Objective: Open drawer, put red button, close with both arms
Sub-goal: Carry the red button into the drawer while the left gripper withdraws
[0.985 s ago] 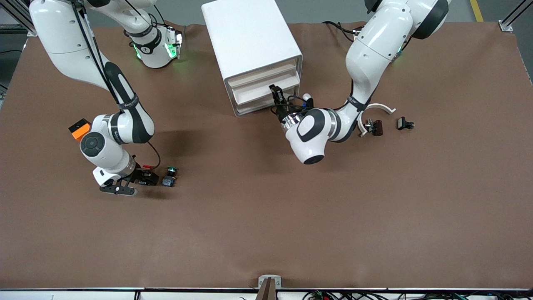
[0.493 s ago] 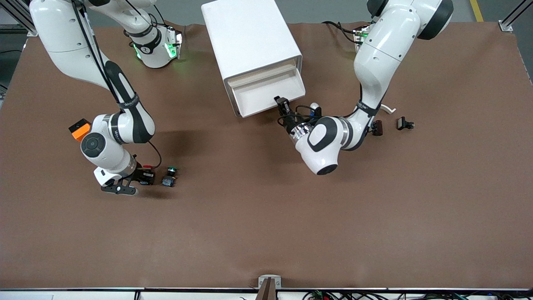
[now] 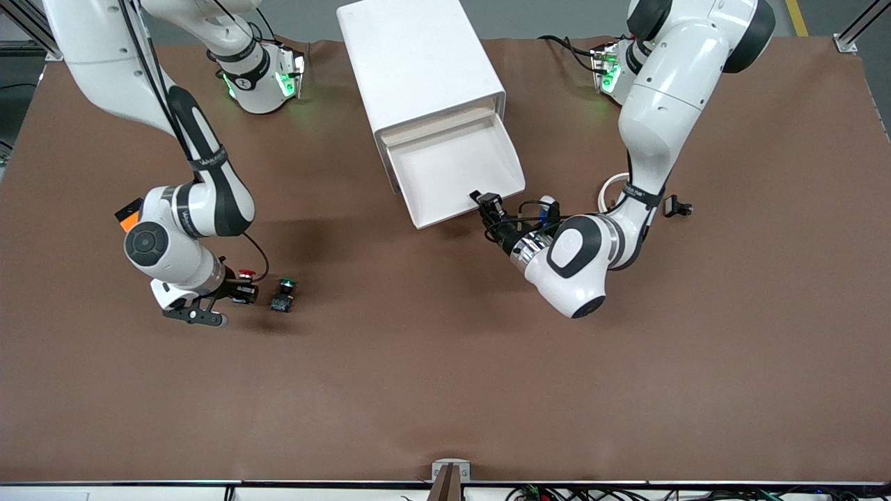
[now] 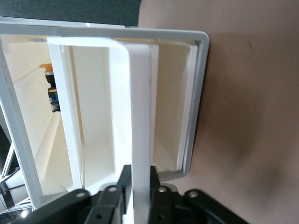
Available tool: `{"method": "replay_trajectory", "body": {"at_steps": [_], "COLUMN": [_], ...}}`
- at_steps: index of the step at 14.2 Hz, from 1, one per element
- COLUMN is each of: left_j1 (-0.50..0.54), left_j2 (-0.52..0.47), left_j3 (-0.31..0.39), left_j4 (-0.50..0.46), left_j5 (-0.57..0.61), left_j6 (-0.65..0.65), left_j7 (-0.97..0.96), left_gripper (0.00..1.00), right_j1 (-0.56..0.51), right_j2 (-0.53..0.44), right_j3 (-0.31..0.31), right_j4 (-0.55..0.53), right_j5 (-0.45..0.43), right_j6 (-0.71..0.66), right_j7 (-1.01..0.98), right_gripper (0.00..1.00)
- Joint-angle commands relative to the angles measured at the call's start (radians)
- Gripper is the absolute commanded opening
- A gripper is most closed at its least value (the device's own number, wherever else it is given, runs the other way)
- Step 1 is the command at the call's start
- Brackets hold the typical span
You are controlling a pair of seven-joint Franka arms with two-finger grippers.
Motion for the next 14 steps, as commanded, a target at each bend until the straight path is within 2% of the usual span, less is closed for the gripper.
{"method": "replay_trajectory", "body": {"at_steps": [1,4,7,9,12,14], "left_j1": [-0.009,0.002,0.008,0.049,0.121,0.137], "left_j2": [0.008,-0.010,-0.028,-0.059,-0.110,-0.146], "left_j3": [0.005,0.005,0.003,0.002,0.002,0.003], "left_j4": [0.080,0.141,0.204,0.215,0.215,0.215], "left_j5": [0.031,0.115,0.256,0.307,0.338,0.409], "left_j6": [0.000,-0.005,-0.003,-0.002,0.000,0.003], "left_j7": [0.006,0.006,0.012,0.060,0.243,0.520], "left_gripper": [1.00,1.00,1.00,1.00,1.00,1.00], "right_j1": [0.049,0.121,0.249,0.338,0.455,0.538], "right_j2": [-0.094,-0.137,-0.162,-0.156,-0.150,-0.137], "right_j3": [-0.001,-0.001,-0.001,-0.001,-0.001,-0.001], "right_j4": [0.057,0.149,0.201,0.271,0.347,0.374], "right_j5": [0.001,0.088,0.096,0.096,0.098,0.098], "right_j6": [-0.182,-0.363,-0.417,-0.462,-0.491,-0.496], "right_j7": [0.106,0.248,0.526,0.717,0.951,1.105], "right_gripper": [0.00,0.00,0.00,0.00,0.00,0.00]}}
